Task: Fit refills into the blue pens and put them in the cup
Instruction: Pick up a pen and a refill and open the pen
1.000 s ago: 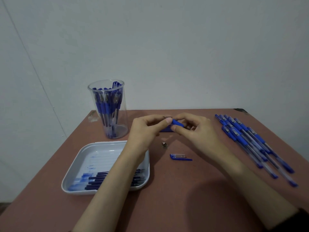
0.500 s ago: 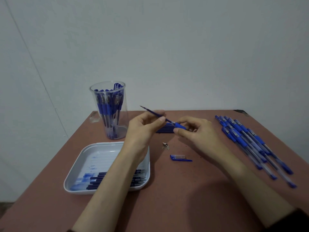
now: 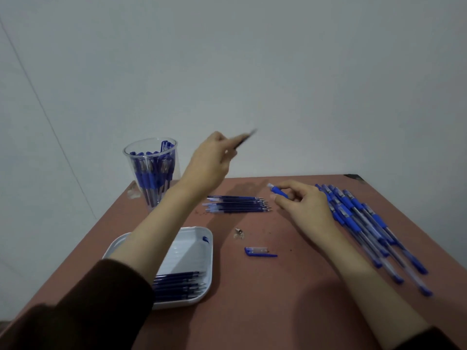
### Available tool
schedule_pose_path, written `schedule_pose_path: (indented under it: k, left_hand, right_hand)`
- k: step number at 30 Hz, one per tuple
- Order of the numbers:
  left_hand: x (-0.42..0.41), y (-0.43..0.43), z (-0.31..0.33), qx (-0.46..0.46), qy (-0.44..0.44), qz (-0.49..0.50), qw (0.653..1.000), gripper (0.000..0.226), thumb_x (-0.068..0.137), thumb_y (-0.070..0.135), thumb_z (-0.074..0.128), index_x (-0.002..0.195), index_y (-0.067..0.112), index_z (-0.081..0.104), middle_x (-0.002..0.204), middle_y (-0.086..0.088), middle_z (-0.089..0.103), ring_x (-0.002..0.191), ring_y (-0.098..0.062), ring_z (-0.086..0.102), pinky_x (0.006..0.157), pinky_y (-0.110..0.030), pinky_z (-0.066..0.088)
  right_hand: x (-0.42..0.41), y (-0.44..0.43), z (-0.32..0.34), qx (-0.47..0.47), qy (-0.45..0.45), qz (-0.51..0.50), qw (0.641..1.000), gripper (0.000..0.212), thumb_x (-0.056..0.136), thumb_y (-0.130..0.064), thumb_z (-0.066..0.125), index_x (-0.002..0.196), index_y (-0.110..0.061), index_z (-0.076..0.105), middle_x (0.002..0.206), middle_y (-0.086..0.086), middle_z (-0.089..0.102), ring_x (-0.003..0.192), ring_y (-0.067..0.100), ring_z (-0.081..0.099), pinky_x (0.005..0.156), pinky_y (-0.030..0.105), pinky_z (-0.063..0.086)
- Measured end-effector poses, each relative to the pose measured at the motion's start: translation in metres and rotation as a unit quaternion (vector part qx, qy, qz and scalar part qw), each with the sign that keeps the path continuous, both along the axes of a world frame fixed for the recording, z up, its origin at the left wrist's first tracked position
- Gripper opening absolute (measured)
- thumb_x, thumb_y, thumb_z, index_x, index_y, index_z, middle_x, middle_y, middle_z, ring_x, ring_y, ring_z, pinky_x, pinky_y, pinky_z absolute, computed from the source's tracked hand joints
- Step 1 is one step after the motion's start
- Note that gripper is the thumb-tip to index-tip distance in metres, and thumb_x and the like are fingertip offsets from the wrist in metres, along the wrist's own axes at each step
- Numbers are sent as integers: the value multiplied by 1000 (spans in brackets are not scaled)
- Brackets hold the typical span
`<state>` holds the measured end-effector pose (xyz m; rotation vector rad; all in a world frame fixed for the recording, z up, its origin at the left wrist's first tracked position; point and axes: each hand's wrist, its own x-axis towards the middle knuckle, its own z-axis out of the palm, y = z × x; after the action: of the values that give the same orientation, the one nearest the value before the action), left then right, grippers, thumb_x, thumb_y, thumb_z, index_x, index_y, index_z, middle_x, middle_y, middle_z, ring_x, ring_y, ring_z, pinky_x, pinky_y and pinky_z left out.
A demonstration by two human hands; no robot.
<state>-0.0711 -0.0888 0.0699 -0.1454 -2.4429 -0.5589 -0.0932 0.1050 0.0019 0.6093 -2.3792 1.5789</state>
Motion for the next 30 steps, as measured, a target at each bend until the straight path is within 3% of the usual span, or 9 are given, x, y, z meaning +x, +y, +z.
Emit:
schedule_pose_path:
  k: [3, 8, 11, 14, 21, 26, 30]
  left_hand:
    - [-24, -5, -19, -45, -110, -4, 993, 37, 90, 4, 56, 124, 17, 62, 97, -6, 66, 93, -22, 59, 83, -28, 42]
    - [-51, -11, -36, -52, -185, 5, 981, 20, 84, 2, 65, 100, 11, 73, 97, -6, 72, 91, -18, 65, 87, -30, 50]
    - [-57, -10, -41, -67, -230, -4, 971, 21, 84, 2, 64, 97, 13, 75, 96, -5, 72, 87, -16, 63, 82, -26, 49]
    - [-59, -10, -44, -94, -270, -10, 958, 21, 84, 3, 64, 99, 13, 75, 99, -6, 73, 90, -18, 63, 80, -26, 48]
    - [-53, -13, -46, -95, -274, -19, 957, 24, 87, 0, 59, 105, 8, 73, 107, -6, 71, 90, -11, 59, 74, -10, 36]
    - [-47, -11, -45, -81, -261, -9, 962, 26, 91, 3, 57, 113, 6, 68, 115, -9, 68, 106, -18, 61, 85, -17, 41]
    - [-24, -9, -34, -61, -226, -11, 972, 29, 91, 4, 56, 117, 11, 67, 114, -9, 67, 101, -19, 61, 78, -13, 37]
  right_hand:
    - [-2, 1, 0, 4, 7, -5, 1000, 18, 82, -26, 72, 73, -41, 66, 59, -3, 49, 57, 11, 43, 60, 29, 40]
    - [-3, 0, -2, 18, 12, 4, 1000, 12, 82, -26, 71, 80, -37, 69, 52, -13, 45, 53, 4, 40, 56, 26, 37]
    - [-2, -1, -3, 16, 6, 11, 1000, 8, 83, -25, 71, 85, -32, 72, 53, -11, 45, 53, 3, 40, 54, 20, 35]
    - [-1, -3, -5, 40, 12, 7, 999, 7, 82, -29, 71, 85, -35, 71, 58, -9, 48, 54, 4, 40, 55, 25, 38]
    - [-1, -3, -3, 29, 12, 13, 999, 25, 82, -25, 72, 70, -45, 64, 52, -11, 43, 52, 3, 39, 50, 16, 32]
    - [-1, -4, -5, 35, 12, 18, 999, 13, 82, -25, 71, 78, -38, 70, 56, -9, 42, 52, 6, 37, 55, 25, 35]
    - [1, -9, -9, 60, 19, 29, 998, 9, 82, -29, 71, 81, -38, 70, 58, -4, 46, 56, 9, 42, 60, 35, 47]
